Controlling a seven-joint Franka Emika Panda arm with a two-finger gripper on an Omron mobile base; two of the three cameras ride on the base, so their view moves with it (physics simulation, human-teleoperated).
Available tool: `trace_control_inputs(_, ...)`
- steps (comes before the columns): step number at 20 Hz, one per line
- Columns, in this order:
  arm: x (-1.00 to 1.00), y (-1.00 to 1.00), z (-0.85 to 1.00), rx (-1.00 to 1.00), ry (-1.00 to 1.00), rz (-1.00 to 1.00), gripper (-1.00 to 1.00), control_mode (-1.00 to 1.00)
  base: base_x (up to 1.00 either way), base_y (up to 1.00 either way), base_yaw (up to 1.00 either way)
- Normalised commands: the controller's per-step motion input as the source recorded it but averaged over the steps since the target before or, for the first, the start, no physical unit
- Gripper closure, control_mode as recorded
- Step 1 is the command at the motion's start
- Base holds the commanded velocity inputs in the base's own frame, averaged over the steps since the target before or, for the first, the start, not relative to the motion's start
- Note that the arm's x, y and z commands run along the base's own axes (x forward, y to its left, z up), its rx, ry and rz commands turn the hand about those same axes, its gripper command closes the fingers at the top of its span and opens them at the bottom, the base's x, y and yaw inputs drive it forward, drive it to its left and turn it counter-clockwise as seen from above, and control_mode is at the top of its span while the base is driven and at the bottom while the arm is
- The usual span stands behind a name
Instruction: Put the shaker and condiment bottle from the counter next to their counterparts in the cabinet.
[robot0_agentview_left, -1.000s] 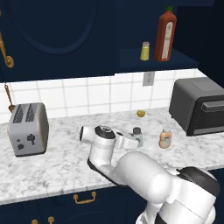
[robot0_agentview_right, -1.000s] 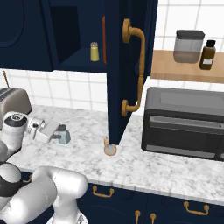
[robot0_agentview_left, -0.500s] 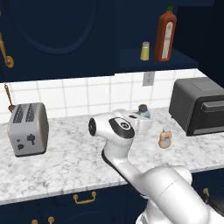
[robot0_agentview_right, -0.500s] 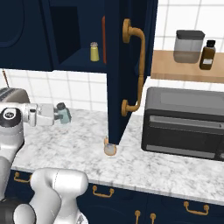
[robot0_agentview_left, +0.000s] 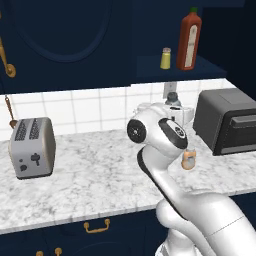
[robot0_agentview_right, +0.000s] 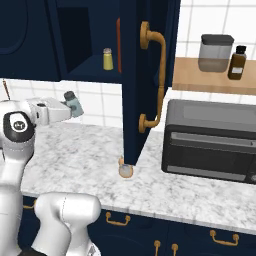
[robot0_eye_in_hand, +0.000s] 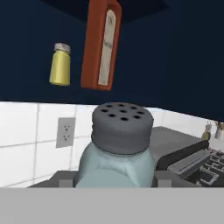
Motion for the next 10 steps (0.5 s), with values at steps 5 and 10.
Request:
trace_control_inputs(5, 0.0, 0.0, 1.0, 0.02, 0.0, 0.31, 1.0, -1.0, 0.0, 0.0, 0.0)
trace_control_inputs(10, 0.0, -0.02, 0.97, 0.05, 0.03, 0.33, 1.0, -1.0, 0.0, 0.0, 0.0)
